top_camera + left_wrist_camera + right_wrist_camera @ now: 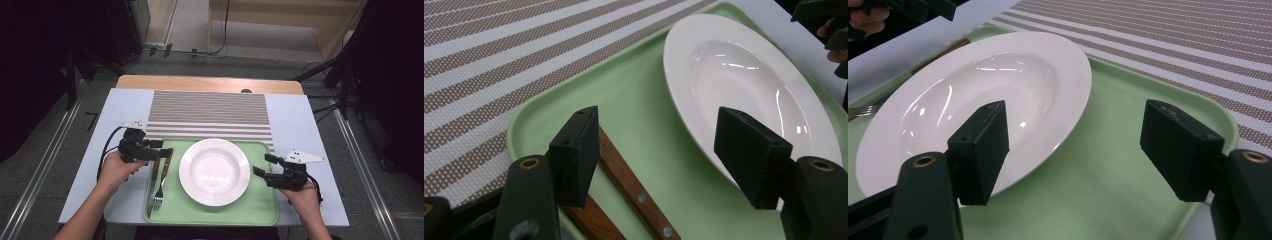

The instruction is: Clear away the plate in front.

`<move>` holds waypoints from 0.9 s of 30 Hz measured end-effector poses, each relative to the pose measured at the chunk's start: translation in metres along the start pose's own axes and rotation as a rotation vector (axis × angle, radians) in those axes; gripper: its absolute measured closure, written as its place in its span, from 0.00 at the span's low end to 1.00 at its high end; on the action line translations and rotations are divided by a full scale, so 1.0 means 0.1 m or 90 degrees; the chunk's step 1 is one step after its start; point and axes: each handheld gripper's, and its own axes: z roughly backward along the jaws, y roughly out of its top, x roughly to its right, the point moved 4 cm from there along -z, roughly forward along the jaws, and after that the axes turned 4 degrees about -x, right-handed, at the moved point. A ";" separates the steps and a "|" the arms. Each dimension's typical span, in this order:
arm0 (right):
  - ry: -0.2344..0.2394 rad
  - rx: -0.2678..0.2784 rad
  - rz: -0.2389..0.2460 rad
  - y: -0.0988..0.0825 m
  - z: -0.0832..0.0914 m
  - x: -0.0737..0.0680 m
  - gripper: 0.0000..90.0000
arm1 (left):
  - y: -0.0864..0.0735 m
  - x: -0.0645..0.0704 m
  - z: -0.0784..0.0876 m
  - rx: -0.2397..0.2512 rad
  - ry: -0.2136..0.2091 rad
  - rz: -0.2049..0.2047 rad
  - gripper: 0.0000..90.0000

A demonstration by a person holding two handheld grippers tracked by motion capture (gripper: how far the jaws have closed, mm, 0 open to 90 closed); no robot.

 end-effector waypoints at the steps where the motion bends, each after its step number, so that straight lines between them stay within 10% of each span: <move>1: 0.000 0.000 0.001 0.00 0.00 0.00 0.30 | -0.02 0.00 0.01 -0.002 0.001 0.000 0.39; 27: 0.007 -0.002 0.006 0.02 -0.04 0.00 0.30 | -0.50 -0.04 0.24 0.009 0.038 -0.004 0.39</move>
